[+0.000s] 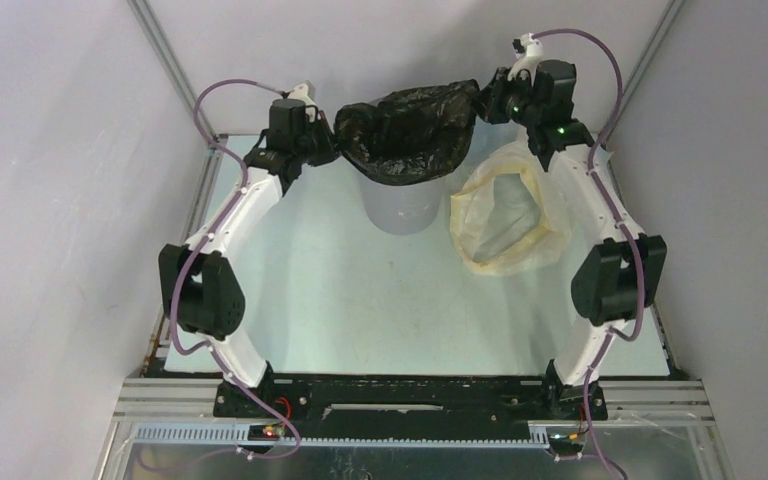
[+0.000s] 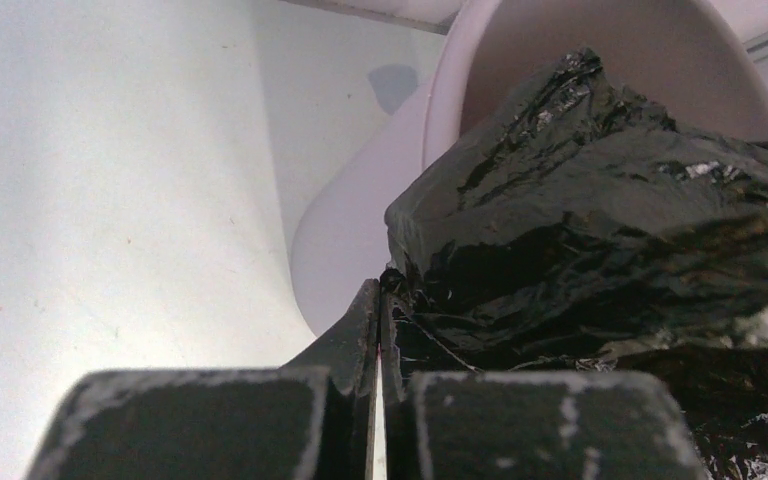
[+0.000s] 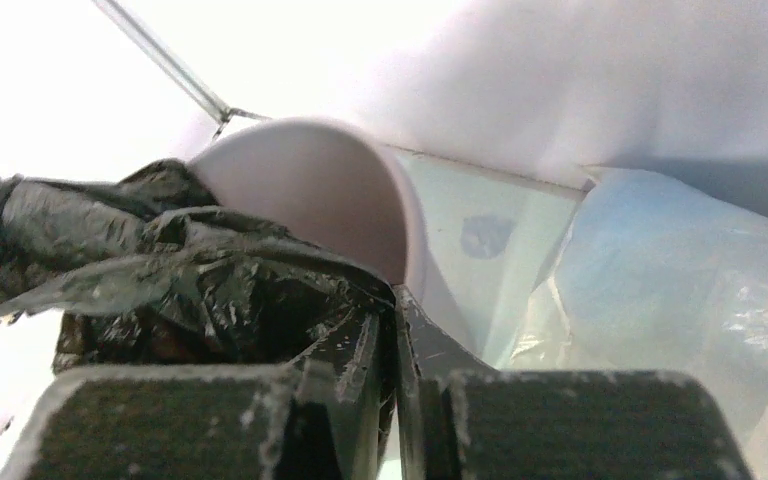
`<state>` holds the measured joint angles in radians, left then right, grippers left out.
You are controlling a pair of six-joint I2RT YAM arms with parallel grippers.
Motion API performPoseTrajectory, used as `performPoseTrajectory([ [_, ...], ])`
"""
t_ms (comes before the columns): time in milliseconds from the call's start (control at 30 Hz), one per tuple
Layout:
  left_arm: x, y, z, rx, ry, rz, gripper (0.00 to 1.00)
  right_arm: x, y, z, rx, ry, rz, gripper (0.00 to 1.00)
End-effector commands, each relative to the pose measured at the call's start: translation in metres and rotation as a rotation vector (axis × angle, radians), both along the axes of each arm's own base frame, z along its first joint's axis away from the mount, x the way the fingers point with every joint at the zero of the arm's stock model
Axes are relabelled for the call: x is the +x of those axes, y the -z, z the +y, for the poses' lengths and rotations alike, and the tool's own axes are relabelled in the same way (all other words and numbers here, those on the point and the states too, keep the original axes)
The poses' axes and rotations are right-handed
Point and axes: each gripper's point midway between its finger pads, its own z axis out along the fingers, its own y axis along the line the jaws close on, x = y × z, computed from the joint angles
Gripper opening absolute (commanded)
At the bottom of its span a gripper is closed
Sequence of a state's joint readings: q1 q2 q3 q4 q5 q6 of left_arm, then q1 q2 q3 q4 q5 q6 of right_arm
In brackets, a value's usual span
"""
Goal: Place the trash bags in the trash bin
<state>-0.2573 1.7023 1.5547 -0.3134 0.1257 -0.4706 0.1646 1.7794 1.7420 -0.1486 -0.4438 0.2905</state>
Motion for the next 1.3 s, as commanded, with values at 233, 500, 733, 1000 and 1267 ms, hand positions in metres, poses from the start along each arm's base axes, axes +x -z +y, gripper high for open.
performPoseTrajectory([
  [233,0.026,0.003,-0.008,-0.016,0.043,0.004,0.01,0.056,0.038,-0.011,0.034,0.051,0.144,0.24],
  [500,0.03,0.012,-0.022,-0.063,0.109,0.014,0.03,0.039,0.048,0.001,0.13,-0.021,0.234,0.54],
  [733,0.027,0.005,-0.033,-0.105,0.169,0.003,0.04,0.024,0.035,0.008,0.194,-0.05,0.269,0.57],
  [1000,0.022,0.001,-0.034,-0.113,0.178,0.001,0.04,0.009,0.039,0.008,0.214,-0.049,0.297,0.57],
  [1267,0.006,-0.007,-0.053,-0.19,0.295,0.01,0.04,-0.03,0.052,0.032,0.179,-0.135,0.353,0.52],
])
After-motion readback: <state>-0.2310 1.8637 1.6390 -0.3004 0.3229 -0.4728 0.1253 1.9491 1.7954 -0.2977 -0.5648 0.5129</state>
